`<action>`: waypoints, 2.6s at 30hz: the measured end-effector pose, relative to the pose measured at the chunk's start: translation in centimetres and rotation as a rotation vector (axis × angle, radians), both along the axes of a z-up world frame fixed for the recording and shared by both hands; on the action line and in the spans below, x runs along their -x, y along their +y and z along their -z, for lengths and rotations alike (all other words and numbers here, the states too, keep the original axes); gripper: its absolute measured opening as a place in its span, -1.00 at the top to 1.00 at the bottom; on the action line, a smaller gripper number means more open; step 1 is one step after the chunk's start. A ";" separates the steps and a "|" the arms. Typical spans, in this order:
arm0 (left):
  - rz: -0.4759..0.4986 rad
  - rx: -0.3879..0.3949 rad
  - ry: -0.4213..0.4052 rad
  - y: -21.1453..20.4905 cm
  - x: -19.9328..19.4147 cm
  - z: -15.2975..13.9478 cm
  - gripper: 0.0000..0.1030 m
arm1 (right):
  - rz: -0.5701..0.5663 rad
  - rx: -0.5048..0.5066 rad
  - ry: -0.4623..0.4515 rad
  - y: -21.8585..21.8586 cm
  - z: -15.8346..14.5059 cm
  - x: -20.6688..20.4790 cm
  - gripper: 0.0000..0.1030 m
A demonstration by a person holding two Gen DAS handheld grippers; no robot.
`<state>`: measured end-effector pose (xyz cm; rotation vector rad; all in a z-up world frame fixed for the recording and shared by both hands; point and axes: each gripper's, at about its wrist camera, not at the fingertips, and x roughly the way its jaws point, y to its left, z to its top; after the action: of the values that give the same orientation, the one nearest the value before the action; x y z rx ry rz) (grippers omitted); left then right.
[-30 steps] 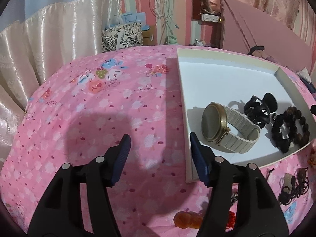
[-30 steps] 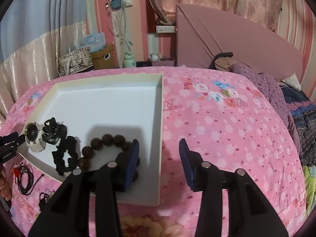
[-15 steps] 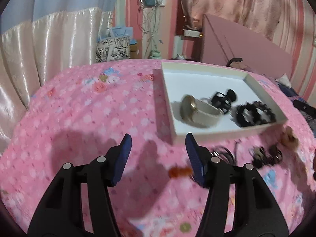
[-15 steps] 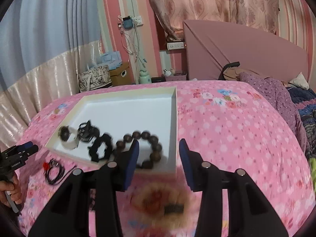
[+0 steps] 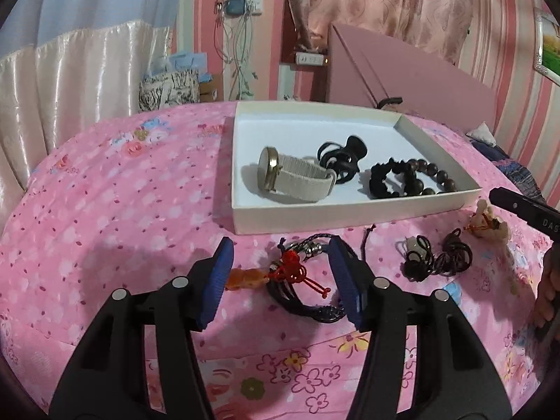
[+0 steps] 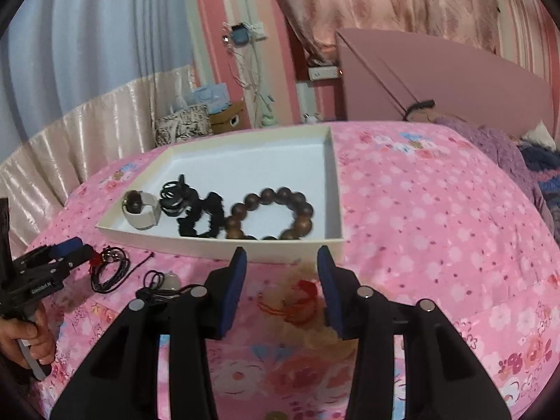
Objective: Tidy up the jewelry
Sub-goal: 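Grasp the red knotted charm with the left gripper while the right grasps the cream scrunchie, then carry the red charm with the left gripper while the right carries the scrunchie over the tray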
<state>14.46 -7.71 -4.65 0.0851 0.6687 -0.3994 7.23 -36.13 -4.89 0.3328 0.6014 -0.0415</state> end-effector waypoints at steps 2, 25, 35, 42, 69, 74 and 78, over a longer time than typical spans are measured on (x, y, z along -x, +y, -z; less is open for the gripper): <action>0.015 -0.004 0.019 -0.3 -0.4 0.3 0.19 | 0.024 -0.012 -0.010 -0.6 -0.1 0.4 0.18; -0.021 0.099 0.018 2.7 0.0 0.1 0.94 | 0.061 -0.002 0.149 -3.2 3.2 -1.0 0.21; -0.045 0.160 0.003 4.4 0.0 -0.6 0.94 | 0.049 -0.042 0.032 -3.4 1.5 0.2 0.80; -0.042 0.169 -0.016 4.5 0.2 -1.1 0.94 | 0.021 -0.120 -0.050 -3.9 0.4 1.0 0.80; -0.041 0.176 -0.131 4.7 0.7 -7.8 0.94 | 0.045 0.010 -0.203 -3.0 -7.1 2.4 0.80; -0.003 0.150 -0.172 2.5 0.0 -10.2 0.94 | 0.036 0.026 -0.191 -3.4 -8.6 1.3 0.80; 0.025 0.151 -0.151 0.8 -1.9 -10.5 0.94 | 0.015 0.009 -0.175 -3.6 -8.8 -0.3 0.80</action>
<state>16.35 -6.93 5.90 -0.0202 0.4873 -0.4614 7.50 -39.74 3.90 0.3282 0.4251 -0.0289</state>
